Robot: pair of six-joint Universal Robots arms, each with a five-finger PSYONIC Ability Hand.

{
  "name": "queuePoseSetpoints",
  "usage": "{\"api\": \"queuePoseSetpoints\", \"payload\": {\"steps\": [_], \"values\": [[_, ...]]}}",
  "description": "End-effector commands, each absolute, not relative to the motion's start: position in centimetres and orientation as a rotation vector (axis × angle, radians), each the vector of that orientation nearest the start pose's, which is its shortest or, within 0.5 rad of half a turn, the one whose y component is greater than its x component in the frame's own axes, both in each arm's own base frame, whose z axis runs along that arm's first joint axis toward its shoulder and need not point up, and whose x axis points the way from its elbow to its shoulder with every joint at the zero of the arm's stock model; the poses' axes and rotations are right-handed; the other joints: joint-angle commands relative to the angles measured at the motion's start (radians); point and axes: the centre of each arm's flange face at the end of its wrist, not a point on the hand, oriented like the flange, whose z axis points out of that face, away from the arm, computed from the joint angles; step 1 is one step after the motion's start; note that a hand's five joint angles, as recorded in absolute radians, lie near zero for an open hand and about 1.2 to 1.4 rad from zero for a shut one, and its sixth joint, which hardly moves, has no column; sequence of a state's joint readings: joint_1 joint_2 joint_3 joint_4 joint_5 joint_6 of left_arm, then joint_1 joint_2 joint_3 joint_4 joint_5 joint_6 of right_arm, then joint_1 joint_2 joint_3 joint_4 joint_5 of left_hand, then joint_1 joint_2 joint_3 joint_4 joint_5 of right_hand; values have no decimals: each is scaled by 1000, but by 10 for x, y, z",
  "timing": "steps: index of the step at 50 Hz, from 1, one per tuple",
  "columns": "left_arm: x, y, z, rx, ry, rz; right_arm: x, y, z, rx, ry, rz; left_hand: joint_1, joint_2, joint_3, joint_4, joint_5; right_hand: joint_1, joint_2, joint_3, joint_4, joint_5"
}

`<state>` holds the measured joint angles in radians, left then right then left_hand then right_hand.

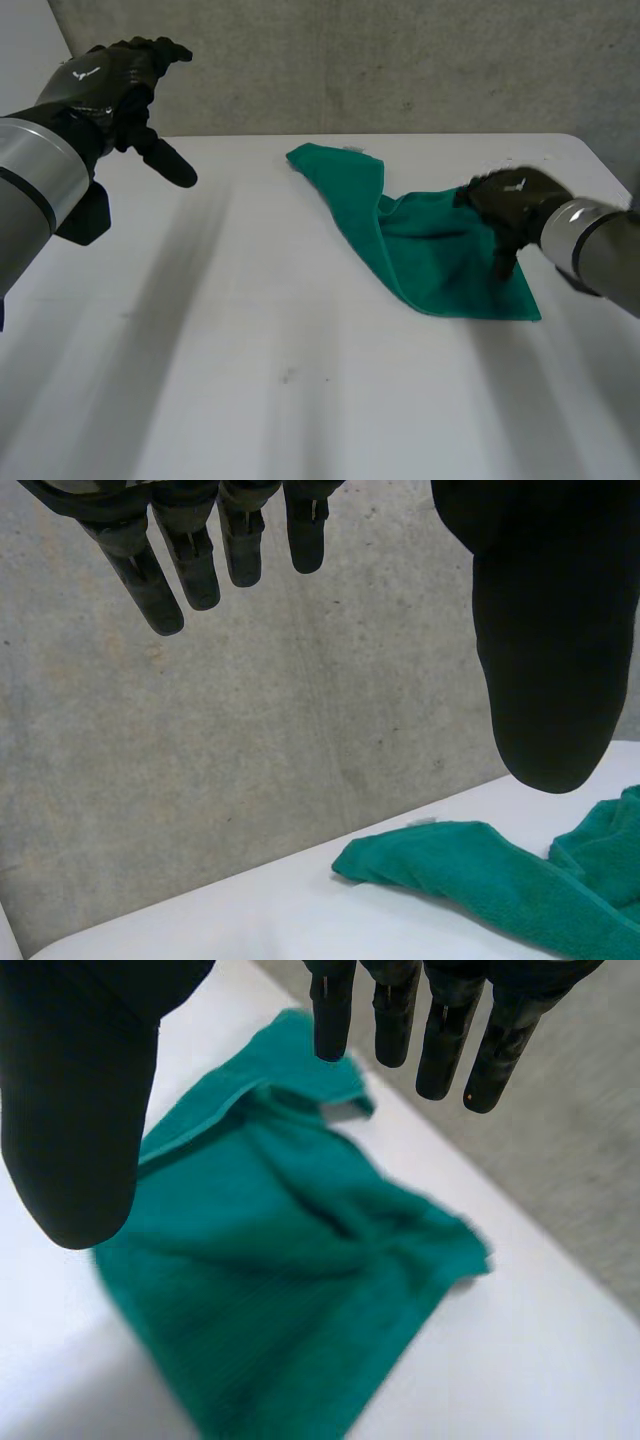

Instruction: Fold the towel.

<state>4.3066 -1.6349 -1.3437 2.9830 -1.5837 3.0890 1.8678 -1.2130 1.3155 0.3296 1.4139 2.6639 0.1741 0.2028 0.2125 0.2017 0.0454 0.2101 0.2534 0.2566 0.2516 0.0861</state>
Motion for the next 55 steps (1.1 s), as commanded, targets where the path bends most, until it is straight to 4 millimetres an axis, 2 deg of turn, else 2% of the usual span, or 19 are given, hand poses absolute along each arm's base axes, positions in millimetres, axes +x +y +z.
{"api": "queuePoseSetpoints", "payload": {"steps": [1, 3, 6, 7, 10, 14, 25, 36, 48, 53, 54, 55], "values": [[-249, -244, 338, 434, 2435, -2419, 250, -308, 194, -841, 2386, -1522, 0, -28, -38, -27, -45, 80, 37, 34, 39, 30], [-249, -245, 337, 435, 2439, -2414, 253, -316, 178, -695, 2375, -1471, 0, -28, -38, -27, -45, 80, 37, 34, 39, 30], [-250, -245, 335, 438, 2444, -2406, 253, -317, 175, -667, 2375, -1463, 0, -28, -38, -27, -45, 80, 37, 34, 39, 30], [-250, -245, 335, 438, 2444, -2406, 258, -325, 160, -607, 2376, -1429, 0, -28, -38, -27, -45, 92, 49, 45, 51, 41], [-250, -246, 334, 438, 2446, -2403, 261, -332, 137, -614, 2409, -1396, 0, -28, -38, -27, -45, 112, 69, 66, 71, 62], [-250, -246, 334, 438, 2447, -2401, 262, -338, 127, -638, 2428, -1401, 0, -28, -38, -27, -45, 145, 102, 98, 103, 94], [-253, -246, 329, 449, 2462, -2387, 257, -341, 120, -759, 2471, -1475, 0, -28, -38, -27, -45, 251, 207, 204, 209, 200], [-256, -245, 324, 467, 2484, -2367, 257, -349, 121, -748, 2436, -1549, 0, -28, -38, -27, -45, 447, 404, 401, 406, 397], [-259, -242, 324, 478, 2489, -2370, 260, -355, 121, -757, 2401, -1603, 0, -28, -38, -27, -45, 488, 445, 442, 447, 438], [-260, -241, 324, 487, 2493, -2370, 261, -357, 112, -806, 2400, -1614, 0, -28, -38, -27, -45, 734, 691, 688, 693, 684], [-260, -241, 324, 487, 2493, -2370, 261, -357, 113, -811, 2398, -1617, 0, -28, -38, -27, -45, 819, 776, 773, 778, 769], [-260, -241, 324, 487, 2493, -2370, 262, -357, 113, -817, 2390, -1621, 0, -28, -38, -27, -45, 1003, 960, 957, 962, 953]]}}
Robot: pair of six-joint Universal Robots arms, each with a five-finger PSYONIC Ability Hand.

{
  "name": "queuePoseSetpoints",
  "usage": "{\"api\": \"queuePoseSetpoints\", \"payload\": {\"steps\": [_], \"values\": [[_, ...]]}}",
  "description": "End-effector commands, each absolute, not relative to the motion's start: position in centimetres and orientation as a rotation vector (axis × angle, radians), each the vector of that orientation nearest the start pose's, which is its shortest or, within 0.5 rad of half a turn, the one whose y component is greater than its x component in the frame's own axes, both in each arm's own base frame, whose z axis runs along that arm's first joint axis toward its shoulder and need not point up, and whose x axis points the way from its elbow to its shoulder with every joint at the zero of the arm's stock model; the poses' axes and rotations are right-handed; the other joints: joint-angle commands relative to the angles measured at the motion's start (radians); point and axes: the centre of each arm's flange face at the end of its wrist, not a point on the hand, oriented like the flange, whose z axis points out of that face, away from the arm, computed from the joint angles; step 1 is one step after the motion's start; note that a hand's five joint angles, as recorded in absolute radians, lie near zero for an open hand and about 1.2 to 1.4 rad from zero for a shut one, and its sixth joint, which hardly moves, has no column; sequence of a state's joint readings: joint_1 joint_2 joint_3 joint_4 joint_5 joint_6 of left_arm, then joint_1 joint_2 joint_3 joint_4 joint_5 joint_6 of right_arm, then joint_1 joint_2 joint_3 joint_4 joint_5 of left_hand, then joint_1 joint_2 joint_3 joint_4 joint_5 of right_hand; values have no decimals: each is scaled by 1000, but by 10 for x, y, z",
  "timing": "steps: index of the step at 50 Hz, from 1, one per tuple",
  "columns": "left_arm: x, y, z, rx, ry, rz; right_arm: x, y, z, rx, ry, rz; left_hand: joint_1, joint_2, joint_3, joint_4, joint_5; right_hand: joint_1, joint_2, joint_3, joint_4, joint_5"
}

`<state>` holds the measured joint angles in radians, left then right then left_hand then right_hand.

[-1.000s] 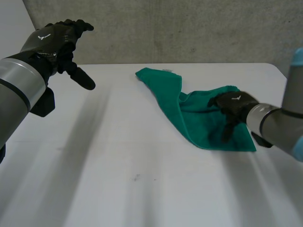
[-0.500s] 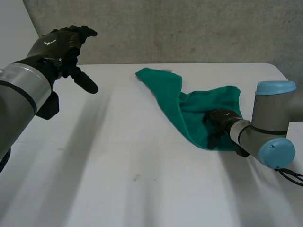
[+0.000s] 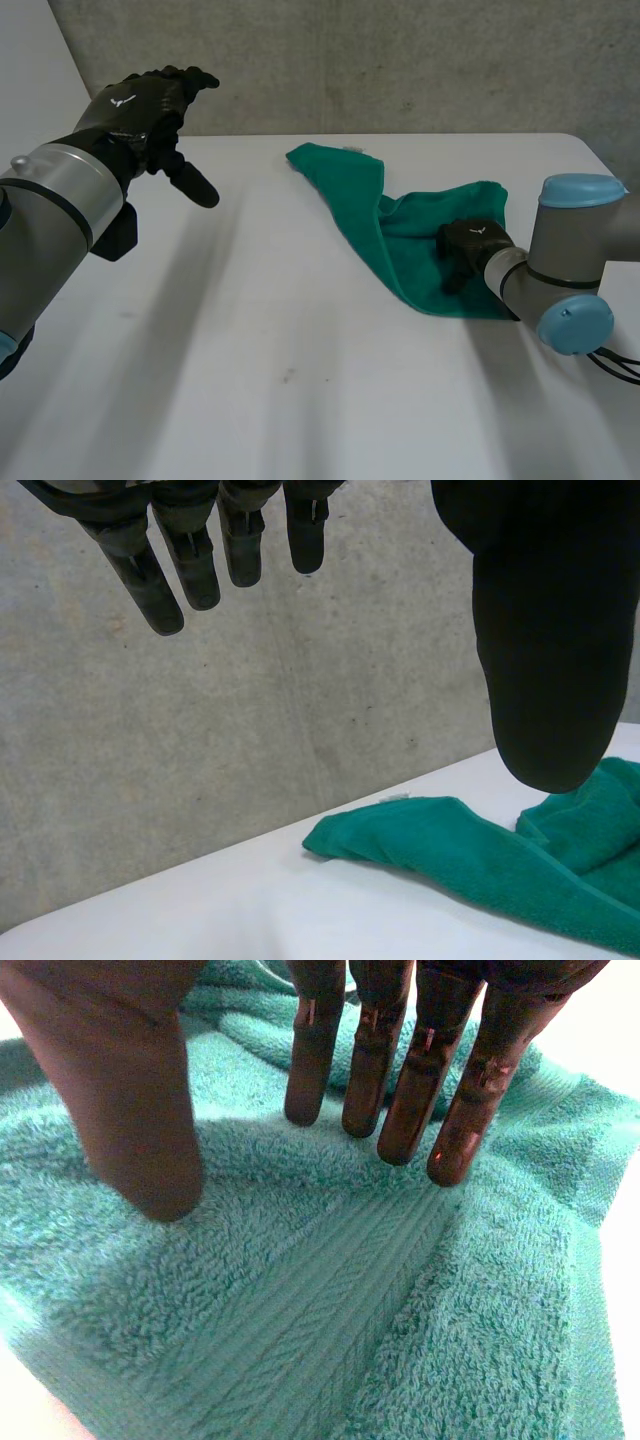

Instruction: Fold the towel.

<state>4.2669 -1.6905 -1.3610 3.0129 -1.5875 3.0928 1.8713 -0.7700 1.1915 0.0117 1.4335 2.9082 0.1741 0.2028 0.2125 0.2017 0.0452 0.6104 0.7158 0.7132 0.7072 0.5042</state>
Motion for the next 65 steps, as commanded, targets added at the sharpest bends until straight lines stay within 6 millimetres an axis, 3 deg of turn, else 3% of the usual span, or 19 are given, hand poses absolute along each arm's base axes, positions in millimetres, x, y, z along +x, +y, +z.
{"api": "queuePoseSetpoints", "payload": {"steps": [1, 7, 11, 12, 15, 22, 24, 26, 27, 33, 43, 65], "values": [[-260, -241, 324, 487, 2493, -2370, 262, -357, 113, -819, 2386, -1622, 0, -28, -38, -27, -45, 715, 610, 612, 619, 647], [-261, -240, 323, 489, 2495, -2369, 262, -359, 120, -813, 2366, -1649, 0, -28, -38, -27, -45, 786, 680, 683, 689, 717], [-262, -241, 321, 496, 2498, -2365, 259, -357, 165, -799, 2273, -1760, 0, -28, -38, -27, -45, 786, 680, 683, 689, 717], [-263, -241, 321, 502, 2500, -2366, 259, -351, 193, -799, 2218, -1825, 0, -28, -38, -27, -45, 786, 680, 683, 689, 717], [-269, -247, 311, 516, 2508, -2359, 259, -336, 234, -813, 2116, -1910, 0, -28, -38, -27, -45, 786, 680, 683, 689, 717], [-286, -261, 284, 558, 2526, -2351, 258, -310, 264, -832, 2069, -1878, 0, -28, -38, -27, -45, 786, 680, 683, 689, 717], [-295, -261, 271, 596, 2556, -2321, 256, -304, 259, -823, 2110, -1822, 0, -28, -38, -27, -45, 287, 181, 184, 190, 218], [-298, -259, 267, 614, 2569, -2305, 255, -303, 247, -813, 2158, -1763, 0, -28, -38, -27, -45, 63, -43, -40, -34, -6], [-299, -258, 266, 621, 2572, -2301, 257, -304, 230, -795, 2202, -1692, 0, -28, -38, -27, -45, -52, -157, -154, -148, -120], [-300, -253, 267, 636, 2565, -2300, 266, -306, 171, -595, 2328, -1428, 0, -28, -38, -27, -45, -258, -363, -361, -355, -326], [-298, -249, 278, 625, 2538, -2342, 276, -318, 128, -512, 2366, -1332, 0, -28, -38, -27, -45, -203, -308, -306, -299, -271], [-298, -249, 278, 625, 2538, -2342, 280, -327, 109, -610, 2402, -1425, 0, -28, -38, -27, -45, -47, -152, -150, -144, -115]]}}
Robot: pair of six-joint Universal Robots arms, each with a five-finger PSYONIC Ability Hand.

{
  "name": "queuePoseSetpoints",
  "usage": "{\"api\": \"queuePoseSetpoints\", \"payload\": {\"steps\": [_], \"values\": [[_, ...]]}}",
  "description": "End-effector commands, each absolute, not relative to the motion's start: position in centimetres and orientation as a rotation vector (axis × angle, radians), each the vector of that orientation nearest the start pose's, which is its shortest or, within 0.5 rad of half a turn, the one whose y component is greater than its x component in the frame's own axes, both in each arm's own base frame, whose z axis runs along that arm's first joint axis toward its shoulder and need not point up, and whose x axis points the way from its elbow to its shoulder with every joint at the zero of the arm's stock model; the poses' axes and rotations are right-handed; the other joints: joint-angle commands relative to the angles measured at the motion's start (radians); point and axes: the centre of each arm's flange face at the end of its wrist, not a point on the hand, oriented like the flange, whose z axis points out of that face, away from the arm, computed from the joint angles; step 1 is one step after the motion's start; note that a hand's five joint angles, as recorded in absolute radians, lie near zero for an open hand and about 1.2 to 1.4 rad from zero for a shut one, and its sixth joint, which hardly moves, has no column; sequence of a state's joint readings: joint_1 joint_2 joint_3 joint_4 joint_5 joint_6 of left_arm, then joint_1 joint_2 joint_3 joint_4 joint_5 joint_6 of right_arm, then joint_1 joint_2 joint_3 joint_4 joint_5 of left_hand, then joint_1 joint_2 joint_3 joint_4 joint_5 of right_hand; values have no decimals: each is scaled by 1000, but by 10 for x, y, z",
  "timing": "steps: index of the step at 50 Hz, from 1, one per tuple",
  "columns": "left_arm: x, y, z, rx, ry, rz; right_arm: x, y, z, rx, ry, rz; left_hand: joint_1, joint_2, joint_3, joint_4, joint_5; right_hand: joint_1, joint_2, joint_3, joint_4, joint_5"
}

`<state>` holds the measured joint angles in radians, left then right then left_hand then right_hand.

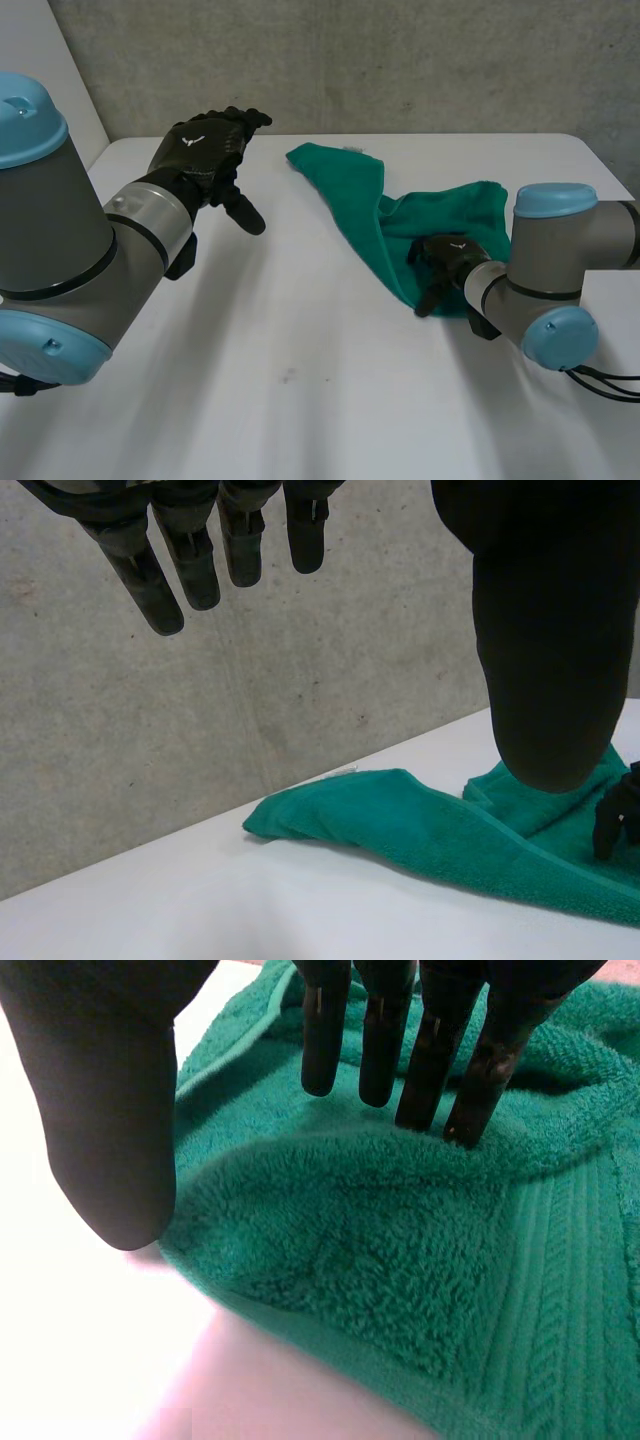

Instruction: Fold the towel.

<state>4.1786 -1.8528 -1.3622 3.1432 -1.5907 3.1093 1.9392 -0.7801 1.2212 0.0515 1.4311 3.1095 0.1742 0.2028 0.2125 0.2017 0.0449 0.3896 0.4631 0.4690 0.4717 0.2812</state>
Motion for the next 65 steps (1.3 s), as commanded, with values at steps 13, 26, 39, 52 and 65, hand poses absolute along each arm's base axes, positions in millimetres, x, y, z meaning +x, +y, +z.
{"api": "queuePoseSetpoints", "payload": {"steps": [13, 26, 39, 52, 65], "values": [[-297, -249, 278, 622, 2542, -2338, 283, -335, 112, -668, 2358, -1526, 0, -28, -38, -27, -45, 280, 206, 200, 197, 213], [-297, -248, 276, 622, 2548, -2332, 281, -346, 112, -679, 2366, -1628, 0, -28, -38, -27, -45, 435, 361, 356, 353, 369], [-298, -249, 273, 631, 2550, -2322, 283, -352, 152, -673, 2268, -1768, 0, -28, -38, -27, -45, 1007, 933, 927, 925, 941], [-320, -274, 253, 697, 2470, -2408, 286, -299, 237, -1005, 2095, -1918, 0, -28, -38, -27, -45, 1007, 933, 927, 925, 941], [-374, -282, 178, 1469, 2280, -2338, 289, -204, 312, -1168, 1805, -1974, 0, -28, -38, -27, -45, 1007, 933, 927, 925, 941]]}}
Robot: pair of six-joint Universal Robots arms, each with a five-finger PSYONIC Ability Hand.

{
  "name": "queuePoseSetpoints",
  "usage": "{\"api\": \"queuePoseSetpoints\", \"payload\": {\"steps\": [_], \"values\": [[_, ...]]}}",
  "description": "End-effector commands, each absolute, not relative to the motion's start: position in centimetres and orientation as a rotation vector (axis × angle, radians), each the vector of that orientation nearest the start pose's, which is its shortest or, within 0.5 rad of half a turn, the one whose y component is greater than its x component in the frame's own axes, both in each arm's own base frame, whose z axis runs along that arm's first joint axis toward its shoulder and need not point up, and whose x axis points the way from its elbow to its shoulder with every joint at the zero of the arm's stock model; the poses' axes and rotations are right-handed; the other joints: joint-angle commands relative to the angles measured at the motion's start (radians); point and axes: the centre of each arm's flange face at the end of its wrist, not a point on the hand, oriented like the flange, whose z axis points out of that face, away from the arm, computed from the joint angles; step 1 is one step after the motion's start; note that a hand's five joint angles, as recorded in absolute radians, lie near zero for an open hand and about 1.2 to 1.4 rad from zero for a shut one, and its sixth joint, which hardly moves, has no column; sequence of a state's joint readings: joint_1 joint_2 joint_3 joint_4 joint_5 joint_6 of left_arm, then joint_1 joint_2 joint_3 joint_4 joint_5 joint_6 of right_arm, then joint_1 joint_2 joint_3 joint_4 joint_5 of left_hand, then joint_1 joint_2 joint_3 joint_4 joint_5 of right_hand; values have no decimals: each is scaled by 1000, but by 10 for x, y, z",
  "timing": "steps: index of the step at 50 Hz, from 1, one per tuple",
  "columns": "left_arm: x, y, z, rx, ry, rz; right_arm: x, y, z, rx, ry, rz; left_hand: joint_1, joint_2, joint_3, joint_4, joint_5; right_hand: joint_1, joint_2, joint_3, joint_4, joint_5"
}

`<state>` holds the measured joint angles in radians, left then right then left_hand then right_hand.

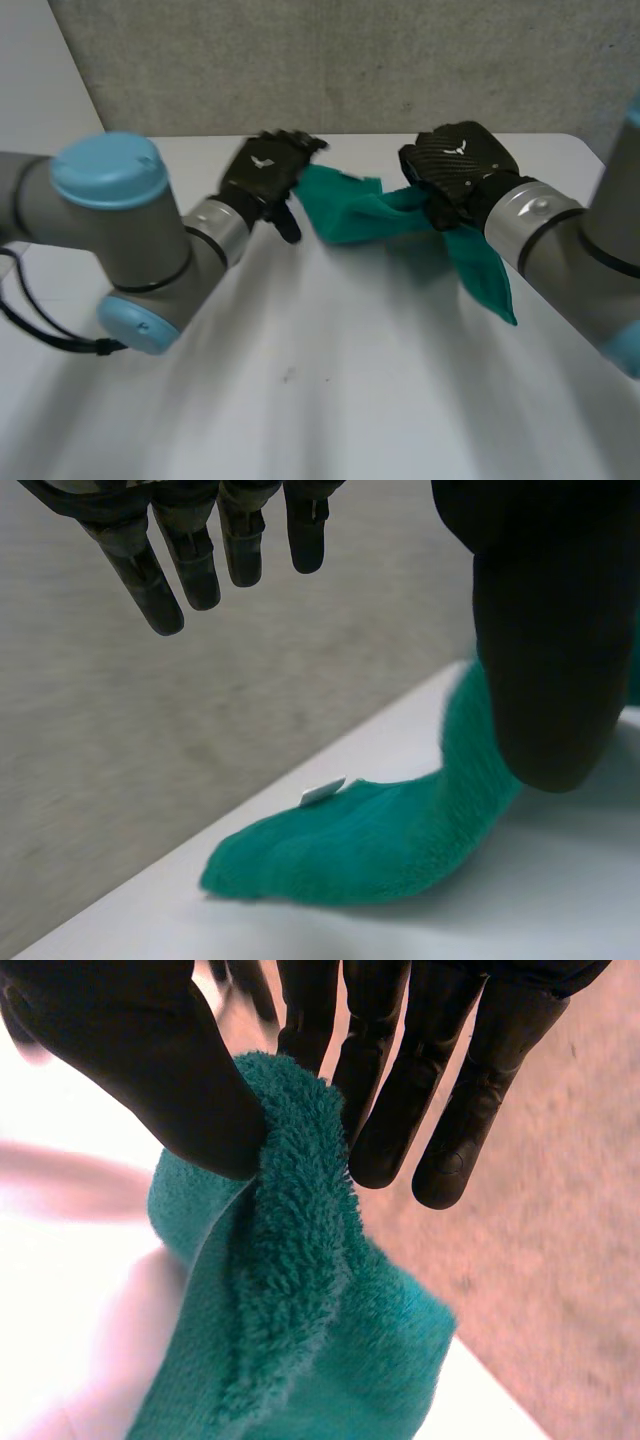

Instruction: Fold the towel.

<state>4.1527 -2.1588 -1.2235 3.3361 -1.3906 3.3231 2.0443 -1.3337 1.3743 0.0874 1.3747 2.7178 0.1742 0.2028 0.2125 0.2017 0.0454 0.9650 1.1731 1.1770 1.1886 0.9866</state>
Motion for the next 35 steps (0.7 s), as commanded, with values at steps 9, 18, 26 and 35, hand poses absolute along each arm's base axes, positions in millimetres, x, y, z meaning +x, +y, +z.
{"api": "queuePoseSetpoints", "payload": {"steps": [9, 18, 26, 35], "values": [[-381, -289, 147, 1425, 2308, -2277, 281, -190, 321, -1164, 1780, -1990, 1221, 1192, 1183, 1193, 1175, 431, 223, 219, 208, 235], [-341, -300, 194, 968, 2238, -2277, 282, -241, 285, -1135, 1964, -1930, 1222, 1193, 1184, 1195, 1176, 431, 223, 219, 208, 235], [-313, -261, 226, 817, 2244, -2274, 290, -279, 282, -1076, 2025, -2005, 1222, 1193, 1184, 1195, 1176, 431, 223, 219, 208, 235], [-316, -164, 181, 916, 2572, -2099, 303, -295, 255, -1084, 2076, -1952, 1222, 1193, 1184, 1195, 1176, 431, 223, 219, 208, 235]]}}
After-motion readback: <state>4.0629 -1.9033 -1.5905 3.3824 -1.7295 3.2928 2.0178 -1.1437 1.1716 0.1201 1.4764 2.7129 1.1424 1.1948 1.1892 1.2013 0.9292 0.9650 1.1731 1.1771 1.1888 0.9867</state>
